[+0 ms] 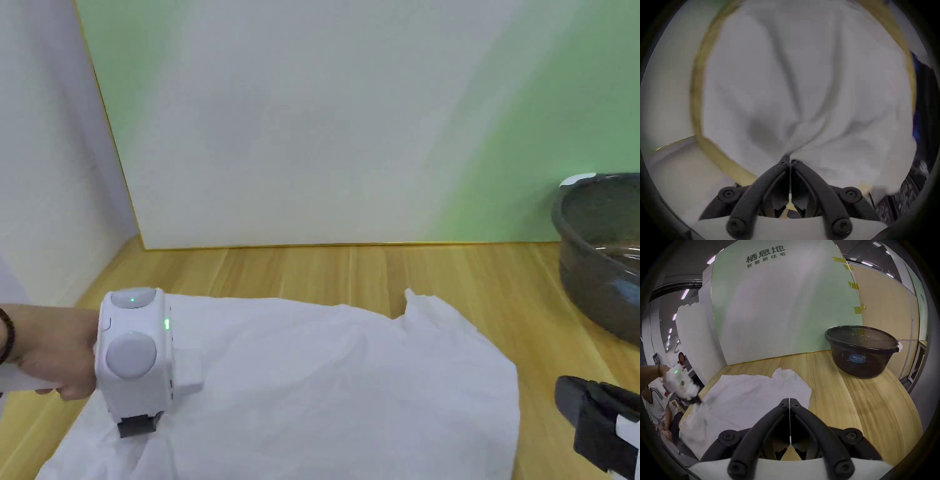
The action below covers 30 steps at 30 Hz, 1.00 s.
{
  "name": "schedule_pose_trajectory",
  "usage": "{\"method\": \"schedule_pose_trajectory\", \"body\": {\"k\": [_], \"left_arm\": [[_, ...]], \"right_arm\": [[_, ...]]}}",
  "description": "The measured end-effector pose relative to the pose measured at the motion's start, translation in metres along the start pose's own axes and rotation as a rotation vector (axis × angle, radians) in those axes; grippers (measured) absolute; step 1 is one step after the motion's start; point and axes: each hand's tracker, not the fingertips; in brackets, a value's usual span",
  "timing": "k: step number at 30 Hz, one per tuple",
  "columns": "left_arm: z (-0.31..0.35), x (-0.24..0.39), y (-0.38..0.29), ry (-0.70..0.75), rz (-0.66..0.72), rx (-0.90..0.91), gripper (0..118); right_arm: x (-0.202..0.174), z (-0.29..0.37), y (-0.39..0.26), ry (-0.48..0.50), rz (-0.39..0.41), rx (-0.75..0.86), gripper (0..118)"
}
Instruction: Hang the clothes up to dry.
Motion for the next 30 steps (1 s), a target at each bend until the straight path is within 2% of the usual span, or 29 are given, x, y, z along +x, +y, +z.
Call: {"method": "schedule_pose_trajectory", "body": {"k": [4,9,10,11,12,13,14,15,16,18,20,22,24,27,30], "left_arm": [[-0.012,-0.047,0.047,0.125,0.063,0.037,2],[-0.023,-0.079,0.110,0.229,0.082,0.083,3],[-0.027,-0.084,0.116,0.236,0.086,0.098,10],[-0.030,-0.086,0.119,0.231,0.102,0.103,25],[-0.032,-0.088,0.119,0.243,0.132,0.115,51],[-0.034,-0.090,0.114,0.287,0.166,0.140,92],[-0.035,-0.092,0.107,0.337,0.201,0.155,105],[-0.028,-0.096,0.096,0.360,0.251,0.201,104],[-0.019,-0.101,0.083,0.350,0.329,0.249,95],[0.003,-0.105,0.057,0.414,0.508,0.329,87],[0.033,-0.097,0.028,0.421,0.677,0.486,77],[0.063,-0.081,0.002,0.376,0.861,0.669,55],[0.088,-0.055,-0.015,0.387,0.987,0.796,42],[0.115,-0.016,-0.021,0.427,1.086,0.960,4],[0.138,0.021,-0.018,0.367,1.186,1.099,2]], "right_arm": [[0.005,0.006,-0.002,-0.006,0.003,0.001,0],[0.021,0.008,-0.002,-0.078,0.008,-0.008,0],[0.025,0.007,-0.002,-0.100,0.014,-0.014,0],[0.028,0.006,-0.002,-0.115,0.016,-0.020,0],[0.033,0.005,-0.003,-0.126,0.017,-0.027,0],[0.036,0.004,-0.004,-0.136,0.017,-0.033,0],[0.039,0.004,-0.006,-0.145,0.012,-0.036,0],[0.042,0.004,-0.007,-0.152,0.013,-0.038,0],[0.043,0.003,-0.009,-0.159,0.021,-0.038,0],[0.042,0.001,-0.010,-0.166,0.037,-0.041,0],[0.036,-0.001,-0.009,-0.155,0.051,-0.039,0],[0.023,-0.005,-0.002,-0.126,0.084,-0.023,0],[0.006,-0.006,0.010,-0.110,0.127,0.038,0],[-0.024,-0.007,0.041,-0.076,0.151,0.159,0],[-0.053,-0.013,0.075,-0.049,0.154,0.220,0]]}}
